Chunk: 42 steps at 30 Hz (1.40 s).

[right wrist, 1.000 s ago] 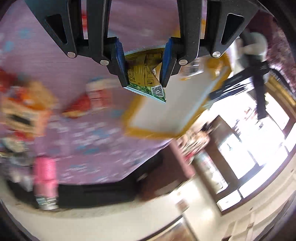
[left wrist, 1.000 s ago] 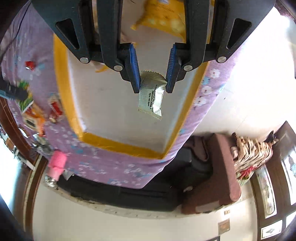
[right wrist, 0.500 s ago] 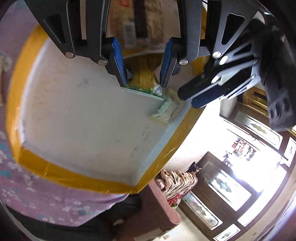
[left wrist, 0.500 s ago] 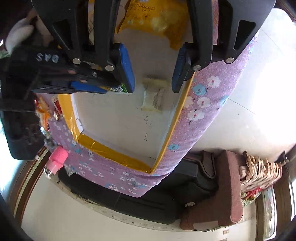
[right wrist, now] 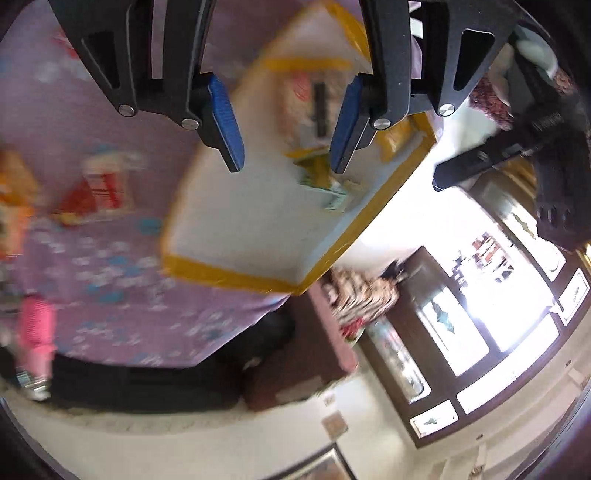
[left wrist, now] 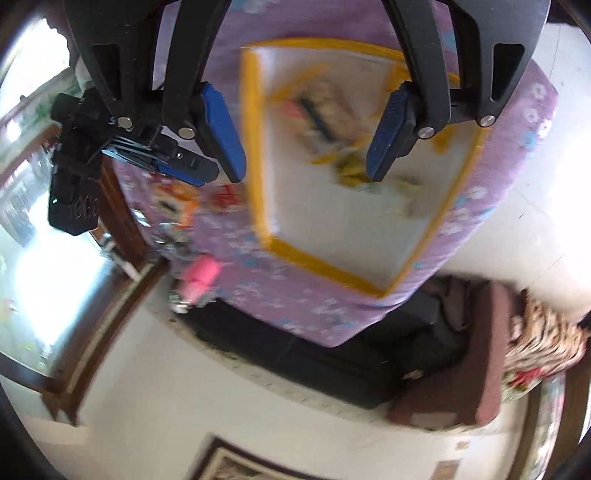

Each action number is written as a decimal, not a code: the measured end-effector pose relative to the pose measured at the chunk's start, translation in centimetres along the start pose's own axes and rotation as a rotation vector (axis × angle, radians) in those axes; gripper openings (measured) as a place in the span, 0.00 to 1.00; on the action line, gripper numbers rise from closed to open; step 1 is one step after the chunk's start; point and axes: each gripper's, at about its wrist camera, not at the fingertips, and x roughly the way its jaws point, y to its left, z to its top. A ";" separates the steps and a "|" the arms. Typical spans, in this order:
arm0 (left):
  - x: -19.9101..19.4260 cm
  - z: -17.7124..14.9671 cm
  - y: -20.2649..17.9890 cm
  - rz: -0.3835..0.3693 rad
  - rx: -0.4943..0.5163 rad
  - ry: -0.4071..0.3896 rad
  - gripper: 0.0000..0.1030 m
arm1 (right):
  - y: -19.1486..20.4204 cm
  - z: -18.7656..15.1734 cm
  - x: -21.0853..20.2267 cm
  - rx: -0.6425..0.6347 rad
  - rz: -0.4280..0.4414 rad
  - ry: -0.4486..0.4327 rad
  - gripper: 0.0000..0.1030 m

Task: Organize snacks
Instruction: 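Swing both tools back toward the remaining snacks on the table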

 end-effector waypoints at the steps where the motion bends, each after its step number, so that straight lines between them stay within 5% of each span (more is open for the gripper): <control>1: -0.5 0.1 -1.1 -0.026 0.010 0.000 0.65 | -0.9 -0.4 -2.2 0.000 -0.028 -0.027 0.49; 6: -5.0 1.1 -9.6 -0.153 0.129 -0.012 0.65 | -4.0 -0.8 -12.7 0.022 -0.119 -0.170 0.49; 13: -12.6 5.7 -18.6 -0.114 0.286 -0.117 0.65 | -7.7 1.4 -30.5 0.074 -0.153 -0.373 0.59; 17: -14.4 9.1 -20.5 -0.001 0.273 -0.092 0.83 | -9.9 3.1 -39.9 0.116 -0.305 -0.472 0.60; 19: -15.0 10.2 -20.7 0.037 0.245 -0.085 0.83 | -11.4 3.9 -44.2 0.170 -0.375 -0.508 0.67; 23: -14.3 9.9 -20.0 -0.028 0.215 -0.133 0.86 | -14.7 4.6 -47.9 0.277 -0.395 -0.507 0.71; 25: -11.9 9.1 -19.4 -0.117 0.184 -0.083 0.86 | -16.6 3.5 -46.9 0.320 -0.390 -0.482 0.71; 28: -7.1 7.4 -19.3 -0.149 0.183 0.000 0.86 | -18.8 1.8 -43.0 0.346 -0.364 -0.403 0.71; 34: 2.5 4.5 -18.7 -0.136 0.227 0.129 0.85 | -23.1 -1.5 -27.9 0.360 -0.323 -0.183 0.71; 36: 5.8 3.8 -17.6 -0.069 0.247 0.127 0.85 | -24.0 -2.5 -22.8 0.355 -0.322 -0.120 0.71; 42: 11.4 1.9 -13.4 -0.058 0.139 0.244 0.85 | -27.6 -1.3 -12.5 0.287 -0.422 -0.068 0.70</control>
